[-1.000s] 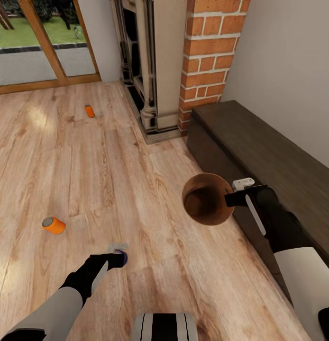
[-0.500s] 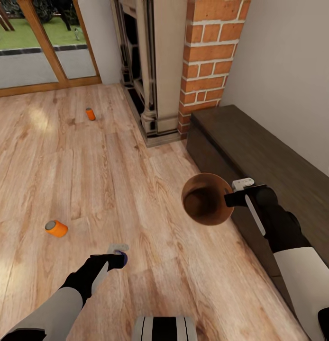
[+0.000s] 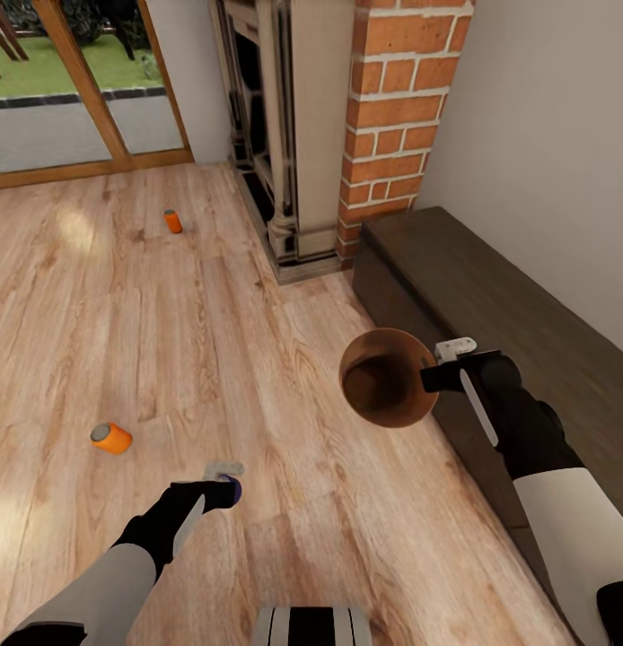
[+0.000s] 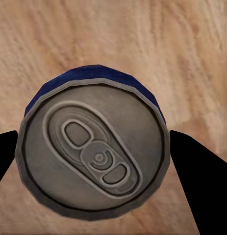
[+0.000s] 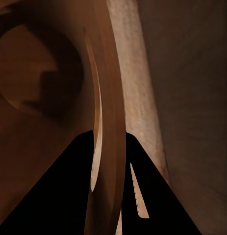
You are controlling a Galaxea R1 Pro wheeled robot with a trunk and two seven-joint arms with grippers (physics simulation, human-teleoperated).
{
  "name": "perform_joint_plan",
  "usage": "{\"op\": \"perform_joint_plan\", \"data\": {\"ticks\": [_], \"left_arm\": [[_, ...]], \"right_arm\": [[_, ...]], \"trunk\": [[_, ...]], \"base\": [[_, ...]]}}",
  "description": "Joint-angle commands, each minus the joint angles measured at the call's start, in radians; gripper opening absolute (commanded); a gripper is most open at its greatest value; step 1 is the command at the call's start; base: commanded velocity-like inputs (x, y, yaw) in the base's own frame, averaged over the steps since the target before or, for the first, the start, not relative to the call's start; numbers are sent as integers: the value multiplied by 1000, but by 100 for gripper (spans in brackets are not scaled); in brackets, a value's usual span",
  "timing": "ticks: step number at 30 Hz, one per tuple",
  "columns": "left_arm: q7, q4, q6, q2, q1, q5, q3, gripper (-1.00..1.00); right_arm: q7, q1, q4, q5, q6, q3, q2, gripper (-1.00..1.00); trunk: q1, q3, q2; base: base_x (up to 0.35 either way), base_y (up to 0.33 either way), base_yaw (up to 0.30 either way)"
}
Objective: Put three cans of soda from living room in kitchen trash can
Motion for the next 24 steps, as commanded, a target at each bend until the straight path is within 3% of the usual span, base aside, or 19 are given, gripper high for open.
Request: {"op": "perform_joint_plan", "data": {"ticks": [1, 6, 8, 14, 18, 19, 21, 22, 24], "left_arm": [[-1, -1, 1, 1, 0, 2, 0, -100], [-12, -32, 12, 10, -3, 4, 1, -100], [-61, -69, 38, 38, -2, 5, 4, -100], [-134, -145, 94, 99, -3, 10, 8, -100], [-288, -229, 123, 162, -2, 19, 26, -100], [-346, -239, 126, 175, -2, 24, 46, -100], [-407, -246, 129, 186, -2, 27, 69, -100], [-474, -251, 135, 200, -2, 30, 87, -100], [-526, -254, 141, 211, -2, 31, 99, -100]], "right_arm": [[4, 0, 0, -17, 1, 0, 2, -100], [14, 4, 1, -23, 1, -1, 9, -100], [19, 13, 1, -24, 1, -1, 12, -100], [23, 19, 1, -26, 1, -1, 14, -100], [23, 32, 3, -26, 1, -1, 14, -100], [23, 35, 4, -26, 1, -1, 14, -100], [24, 38, 7, -26, 1, -1, 14, -100], [24, 41, 11, -26, 1, -1, 14, -100], [24, 42, 15, -26, 1, -1, 14, -100]], "trunk": [[-4, 3, 7], [-23, 19, 42], [-31, 25, 56], [-54, 44, 98], [-69, 57, 126], [-73, 60, 133], [-81, 66, 147], [-84, 69, 154], [-92, 75, 168]], "base": [[0, 0, 0], [0, 0, 0], [0, 0, 0], [0, 0, 0], [0, 0, 0], [0, 0, 0], [0, 0, 0], [0, 0, 0], [0, 0, 0]]}}
